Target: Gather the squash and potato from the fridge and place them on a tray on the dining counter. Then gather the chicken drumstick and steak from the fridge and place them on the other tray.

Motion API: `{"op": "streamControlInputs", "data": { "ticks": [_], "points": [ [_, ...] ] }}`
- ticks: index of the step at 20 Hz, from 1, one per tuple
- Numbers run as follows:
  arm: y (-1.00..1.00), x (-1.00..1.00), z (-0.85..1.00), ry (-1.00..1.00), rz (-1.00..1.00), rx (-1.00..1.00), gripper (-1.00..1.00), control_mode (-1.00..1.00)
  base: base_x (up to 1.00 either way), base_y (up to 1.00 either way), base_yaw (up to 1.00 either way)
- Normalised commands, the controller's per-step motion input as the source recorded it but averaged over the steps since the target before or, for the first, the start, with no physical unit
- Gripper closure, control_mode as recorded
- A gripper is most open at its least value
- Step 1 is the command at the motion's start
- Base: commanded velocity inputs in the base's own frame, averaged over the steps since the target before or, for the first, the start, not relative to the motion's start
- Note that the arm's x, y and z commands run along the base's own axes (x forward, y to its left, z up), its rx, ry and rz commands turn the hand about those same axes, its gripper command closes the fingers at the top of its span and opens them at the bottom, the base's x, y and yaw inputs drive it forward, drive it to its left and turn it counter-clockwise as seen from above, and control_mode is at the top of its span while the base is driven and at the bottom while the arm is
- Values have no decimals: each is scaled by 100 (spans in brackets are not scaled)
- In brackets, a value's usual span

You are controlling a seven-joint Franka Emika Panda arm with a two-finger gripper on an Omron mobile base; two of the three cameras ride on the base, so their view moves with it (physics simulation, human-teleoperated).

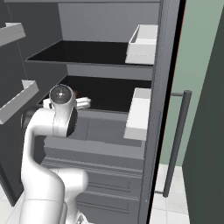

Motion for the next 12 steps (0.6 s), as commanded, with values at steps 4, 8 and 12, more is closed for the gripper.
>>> {"op": "streamControlInputs", "data": {
  "ticks": [4,8,12],
  "points": [
    [3,15,1,0,-2,7,-100,-100,0,0,0],
    [16,25,0,0,-8,9,-100,-100,0,0,0],
    [21,26,0,0,-10,9,-100,-100,0,0,0]
  ]
}}
